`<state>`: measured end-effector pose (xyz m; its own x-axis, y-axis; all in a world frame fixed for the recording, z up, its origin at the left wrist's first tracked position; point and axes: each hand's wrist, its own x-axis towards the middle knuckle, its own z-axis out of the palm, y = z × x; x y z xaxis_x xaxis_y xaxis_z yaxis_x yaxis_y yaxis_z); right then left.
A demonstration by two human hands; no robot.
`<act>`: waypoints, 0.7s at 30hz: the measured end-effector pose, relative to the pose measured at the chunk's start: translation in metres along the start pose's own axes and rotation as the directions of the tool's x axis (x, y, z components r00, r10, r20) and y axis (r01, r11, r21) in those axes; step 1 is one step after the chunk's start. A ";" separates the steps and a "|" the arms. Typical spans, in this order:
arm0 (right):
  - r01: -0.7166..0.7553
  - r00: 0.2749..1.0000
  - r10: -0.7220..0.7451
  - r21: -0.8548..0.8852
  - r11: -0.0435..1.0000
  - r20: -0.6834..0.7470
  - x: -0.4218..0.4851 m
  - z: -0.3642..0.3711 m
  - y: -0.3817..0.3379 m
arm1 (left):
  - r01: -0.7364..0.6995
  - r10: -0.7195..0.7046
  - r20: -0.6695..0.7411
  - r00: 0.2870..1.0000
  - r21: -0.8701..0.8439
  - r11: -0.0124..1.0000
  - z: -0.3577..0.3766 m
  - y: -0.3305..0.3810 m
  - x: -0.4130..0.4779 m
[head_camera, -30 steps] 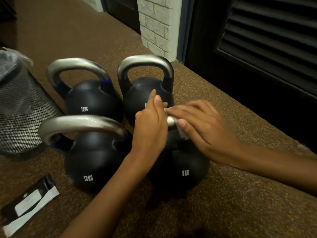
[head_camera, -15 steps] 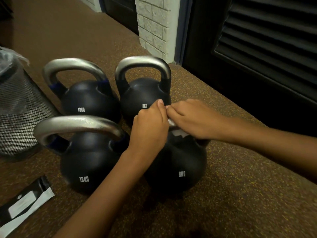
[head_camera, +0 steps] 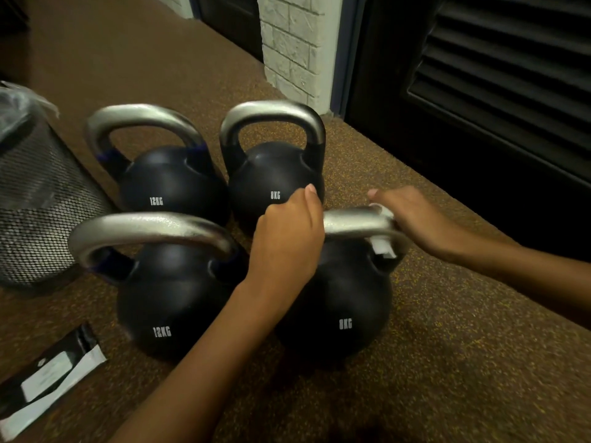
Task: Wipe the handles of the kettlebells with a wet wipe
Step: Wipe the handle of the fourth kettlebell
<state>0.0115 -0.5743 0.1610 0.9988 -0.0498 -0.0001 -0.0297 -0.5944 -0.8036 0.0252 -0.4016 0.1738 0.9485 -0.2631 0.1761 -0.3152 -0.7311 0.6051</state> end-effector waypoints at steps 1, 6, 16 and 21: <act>0.081 0.996 -0.083 -0.116 0.990 -0.011 -0.002 0.002 -0.005 | -0.005 0.005 -0.002 1.000 -0.003 1.000 0.000 0.001 0.000; 0.373 0.917 -0.389 -0.533 0.759 0.088 -0.006 0.016 -0.026 | -0.099 0.096 -0.123 0.988 -0.019 0.995 0.003 -0.001 -0.002; 0.035 0.970 0.024 0.237 0.971 -0.241 -0.027 0.016 0.035 | -0.107 0.106 -0.132 0.986 -0.003 0.994 0.004 -0.004 -0.002; 0.128 0.976 -0.146 -0.120 0.985 -0.161 -0.023 0.016 -0.004 | -0.048 0.046 -0.091 0.995 -0.018 0.999 0.004 -0.002 -0.003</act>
<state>-0.0105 -0.5580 0.1552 0.9727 -0.0913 0.2134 0.0934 -0.6878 -0.7198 0.0231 -0.4020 0.1696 0.9319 -0.2378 0.2739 -0.3595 -0.7062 0.6100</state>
